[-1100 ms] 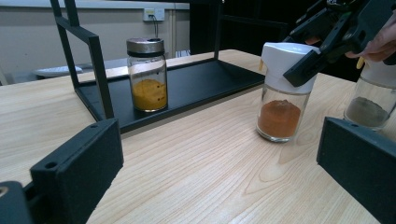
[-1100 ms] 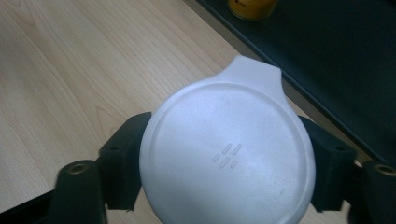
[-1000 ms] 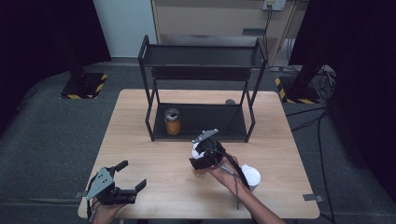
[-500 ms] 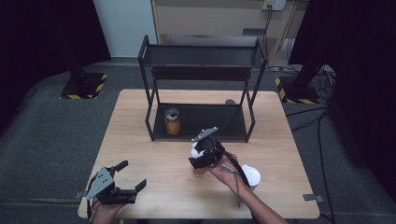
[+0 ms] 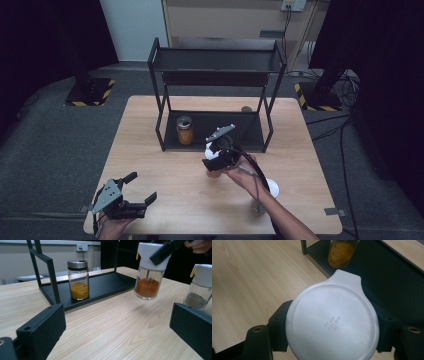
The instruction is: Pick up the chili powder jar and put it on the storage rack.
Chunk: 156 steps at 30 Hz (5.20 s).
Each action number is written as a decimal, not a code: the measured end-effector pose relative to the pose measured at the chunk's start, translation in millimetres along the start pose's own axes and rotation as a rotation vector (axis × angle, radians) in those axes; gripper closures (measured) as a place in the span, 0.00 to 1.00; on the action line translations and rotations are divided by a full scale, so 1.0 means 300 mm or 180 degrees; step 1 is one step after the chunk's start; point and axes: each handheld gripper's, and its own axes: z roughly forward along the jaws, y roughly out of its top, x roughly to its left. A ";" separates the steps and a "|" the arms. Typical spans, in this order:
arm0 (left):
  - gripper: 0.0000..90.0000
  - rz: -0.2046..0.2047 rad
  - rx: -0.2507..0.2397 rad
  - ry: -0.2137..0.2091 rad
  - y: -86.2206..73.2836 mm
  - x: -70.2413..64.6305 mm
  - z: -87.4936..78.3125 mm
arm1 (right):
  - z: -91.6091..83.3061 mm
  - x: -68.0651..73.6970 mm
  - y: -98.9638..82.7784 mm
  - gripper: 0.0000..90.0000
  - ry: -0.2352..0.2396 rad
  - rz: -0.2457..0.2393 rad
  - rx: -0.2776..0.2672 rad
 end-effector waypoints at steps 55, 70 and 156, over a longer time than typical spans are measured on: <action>0.00 -0.0036 0.0001 -0.0041 -0.005 0.009 0.005 | 0.222 -0.271 0.292 0.35 -0.0329 0.0539 0.0191; 0.00 -0.0034 0.0004 -0.0041 -0.005 0.010 0.005 | 0.304 -0.272 0.291 0.35 -0.0381 0.0572 0.0225; 0.00 0.0009 0.0039 -0.0040 0.001 0.004 0.010 | -0.303 -0.164 -0.061 0.10 -0.0298 0.0060 -0.0893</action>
